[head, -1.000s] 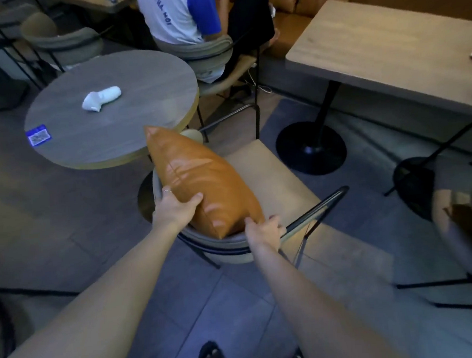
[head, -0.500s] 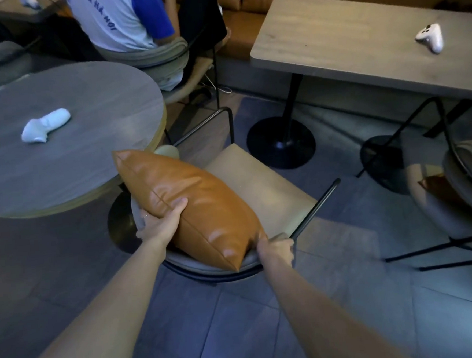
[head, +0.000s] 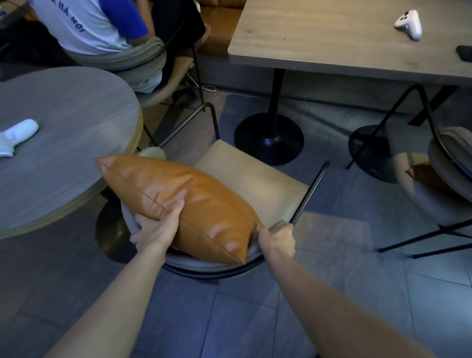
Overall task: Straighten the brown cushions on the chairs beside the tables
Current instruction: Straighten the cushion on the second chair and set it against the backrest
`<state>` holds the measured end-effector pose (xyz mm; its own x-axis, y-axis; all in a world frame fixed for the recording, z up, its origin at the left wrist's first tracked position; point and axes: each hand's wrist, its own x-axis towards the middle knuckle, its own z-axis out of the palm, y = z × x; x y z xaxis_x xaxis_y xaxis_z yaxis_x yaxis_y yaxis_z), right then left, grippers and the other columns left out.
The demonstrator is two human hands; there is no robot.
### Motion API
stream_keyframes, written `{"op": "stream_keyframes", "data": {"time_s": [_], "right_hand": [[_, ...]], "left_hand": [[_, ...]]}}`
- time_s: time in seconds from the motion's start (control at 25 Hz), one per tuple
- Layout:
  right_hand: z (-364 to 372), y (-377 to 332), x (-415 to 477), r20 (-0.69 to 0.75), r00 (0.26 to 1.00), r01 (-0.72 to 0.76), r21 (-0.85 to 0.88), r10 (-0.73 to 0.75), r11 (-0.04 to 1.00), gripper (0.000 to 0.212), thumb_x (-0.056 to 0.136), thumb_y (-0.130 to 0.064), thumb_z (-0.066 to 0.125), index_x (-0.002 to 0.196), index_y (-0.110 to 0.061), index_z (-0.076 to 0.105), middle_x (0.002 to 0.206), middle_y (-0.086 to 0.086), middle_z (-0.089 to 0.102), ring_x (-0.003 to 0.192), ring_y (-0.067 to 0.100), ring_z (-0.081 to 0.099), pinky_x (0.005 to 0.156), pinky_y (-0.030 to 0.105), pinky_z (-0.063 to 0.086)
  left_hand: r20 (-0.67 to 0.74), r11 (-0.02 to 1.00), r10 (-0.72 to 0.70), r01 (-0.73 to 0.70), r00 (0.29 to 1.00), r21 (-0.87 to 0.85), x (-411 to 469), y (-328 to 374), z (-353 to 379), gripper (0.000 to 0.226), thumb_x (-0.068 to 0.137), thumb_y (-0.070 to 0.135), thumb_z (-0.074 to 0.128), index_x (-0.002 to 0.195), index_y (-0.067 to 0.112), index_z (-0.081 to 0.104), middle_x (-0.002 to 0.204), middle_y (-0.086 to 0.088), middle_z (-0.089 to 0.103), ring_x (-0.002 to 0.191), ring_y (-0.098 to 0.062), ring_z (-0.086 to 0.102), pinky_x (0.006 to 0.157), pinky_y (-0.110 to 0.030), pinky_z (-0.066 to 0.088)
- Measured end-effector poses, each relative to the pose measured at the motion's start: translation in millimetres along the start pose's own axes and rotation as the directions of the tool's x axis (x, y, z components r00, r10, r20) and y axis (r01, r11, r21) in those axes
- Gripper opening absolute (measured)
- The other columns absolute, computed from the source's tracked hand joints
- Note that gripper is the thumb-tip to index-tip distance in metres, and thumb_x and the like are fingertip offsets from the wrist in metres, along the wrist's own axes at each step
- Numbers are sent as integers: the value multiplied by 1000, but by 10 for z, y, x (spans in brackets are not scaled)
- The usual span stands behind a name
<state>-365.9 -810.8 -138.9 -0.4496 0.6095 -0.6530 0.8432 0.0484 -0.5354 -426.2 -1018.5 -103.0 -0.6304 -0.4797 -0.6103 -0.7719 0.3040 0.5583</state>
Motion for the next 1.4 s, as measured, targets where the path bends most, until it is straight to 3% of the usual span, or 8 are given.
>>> {"op": "stream_keyframes", "data": {"time_s": [0.2,0.36,0.6,0.8,0.92,1.04,1.2,1.4], "right_hand": [[-345,-115,471,-20,998,64,-14,-64,998,59,86,-16,63,138,-8,37,128,25,60,118,43,58,94,41,47],[-541,-81,732,-68,997,47,204,-34,978,81,90,-31,63,158,-20,18,139,22,55,122,42,56,99,46,47],[-757,89,879,-147,986,119,343,-72,932,66,96,-35,45,157,-32,19,147,17,50,129,42,50,105,51,43],[-664,-91,909,-32,999,19,464,-5,886,117,78,-39,73,159,-29,-11,159,18,34,139,41,40,111,51,38],[-670,-225,1193,5,997,-72,546,83,835,126,68,-43,71,156,-29,-19,156,22,36,135,44,43,108,58,43],[-836,-418,1273,6,996,-73,562,84,824,103,94,-26,62,157,-24,-19,155,18,35,134,44,42,102,63,46],[-871,-500,1475,48,998,-61,625,39,778,95,97,-20,60,157,-22,-13,155,13,35,134,39,42,99,64,48],[-837,-636,1717,53,993,54,606,-108,794,117,78,-48,77,157,-29,-8,156,9,37,136,34,45,105,62,45]], "left_hand": [[25,999,-16,15,1000,40,-208,258,466,126,68,83,61,159,25,-6,156,-28,14,132,-46,39,105,-49,39],[85,998,-9,5,996,55,-358,427,903,135,61,87,62,158,26,-9,152,-29,14,133,-49,35,104,-58,44],[230,999,9,-17,973,33,-714,796,1493,126,70,81,62,157,29,-13,156,-26,8,138,-45,30,95,-56,53],[492,1000,5,5,871,-20,-894,1055,1821,127,62,85,57,154,37,-17,165,-12,17,137,-43,39,94,-60,52],[590,993,18,55,807,-106,-811,1111,1801,96,84,71,55,157,31,8,158,-11,35,128,-42,49,104,-62,41],[561,976,-5,127,828,-178,-545,1182,1718,93,81,72,59,152,23,26,143,-19,49,115,-40,57,97,-62,46],[488,984,71,20,870,-177,-212,1385,1762,113,70,78,67,157,28,14,158,-12,34,134,-43,44,94,-63,49],[462,984,108,-29,880,-175,77,1697,1890,86,81,64,67,146,21,32,154,-10,41,131,-43,47,94,-62,52]]}}
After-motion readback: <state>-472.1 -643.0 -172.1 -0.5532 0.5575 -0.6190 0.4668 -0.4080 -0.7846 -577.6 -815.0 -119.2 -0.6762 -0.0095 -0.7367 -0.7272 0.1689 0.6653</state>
